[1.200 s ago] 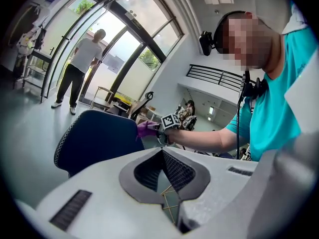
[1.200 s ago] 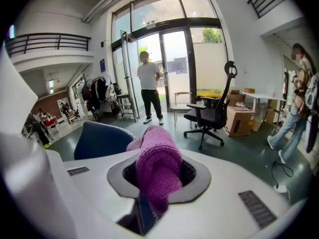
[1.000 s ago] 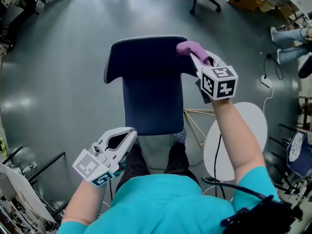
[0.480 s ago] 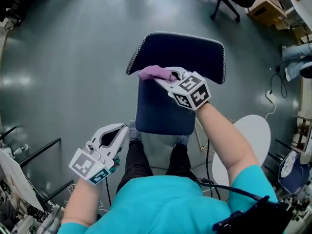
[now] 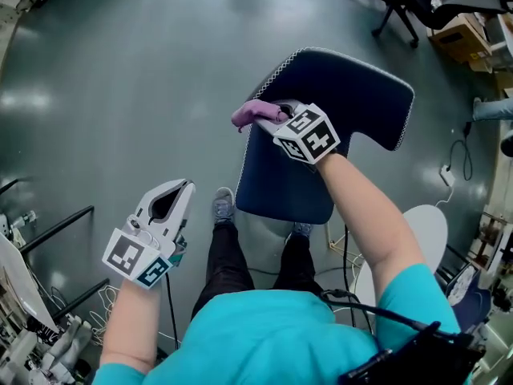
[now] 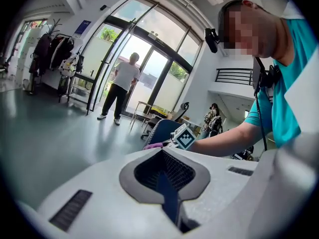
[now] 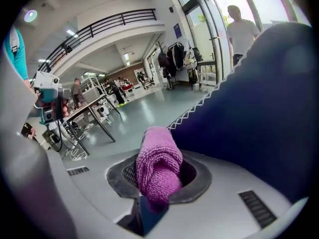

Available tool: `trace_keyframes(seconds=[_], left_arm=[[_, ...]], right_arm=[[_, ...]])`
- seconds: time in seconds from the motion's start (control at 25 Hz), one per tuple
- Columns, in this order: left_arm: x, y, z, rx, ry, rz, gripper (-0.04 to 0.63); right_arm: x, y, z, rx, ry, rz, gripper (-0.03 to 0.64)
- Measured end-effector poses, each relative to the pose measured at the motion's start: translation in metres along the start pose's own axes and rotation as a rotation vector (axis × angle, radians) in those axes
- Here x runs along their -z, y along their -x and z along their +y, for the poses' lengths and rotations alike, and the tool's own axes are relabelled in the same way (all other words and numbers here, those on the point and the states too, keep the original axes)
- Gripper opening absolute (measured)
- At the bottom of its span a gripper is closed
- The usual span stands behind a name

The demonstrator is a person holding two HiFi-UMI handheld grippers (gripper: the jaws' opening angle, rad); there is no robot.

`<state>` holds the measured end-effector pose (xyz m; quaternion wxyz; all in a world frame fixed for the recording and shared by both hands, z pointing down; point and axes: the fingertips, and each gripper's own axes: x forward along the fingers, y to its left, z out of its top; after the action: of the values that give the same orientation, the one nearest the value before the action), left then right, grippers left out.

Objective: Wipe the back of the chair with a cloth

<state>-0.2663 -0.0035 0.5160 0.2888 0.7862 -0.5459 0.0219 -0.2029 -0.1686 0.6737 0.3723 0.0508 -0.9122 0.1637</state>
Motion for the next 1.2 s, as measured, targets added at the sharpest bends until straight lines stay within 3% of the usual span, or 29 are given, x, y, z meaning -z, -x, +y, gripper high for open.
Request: trace_keyframes(seconds=[0.2, 0.6, 1.2], left_arm=[[0.014, 0.000, 0.005, 0.006, 0.030, 0.006, 0.005], [0.020, -0.035, -0.020, 0.068, 0.028, 0.064, 0.005], [0.016, -0.100, -0.081, 0.187, -0.014, 0.122, 0.005]], right_arm=[[0.006, -0.009, -0.012, 0.019, -0.050, -0.019, 0.084], [0.046, 0.004, -0.077, 0.212, -0.263, -0.033, 0.084], [0.124, 0.092, -0.152, 0.430, -0.437, -0.100, 0.083]])
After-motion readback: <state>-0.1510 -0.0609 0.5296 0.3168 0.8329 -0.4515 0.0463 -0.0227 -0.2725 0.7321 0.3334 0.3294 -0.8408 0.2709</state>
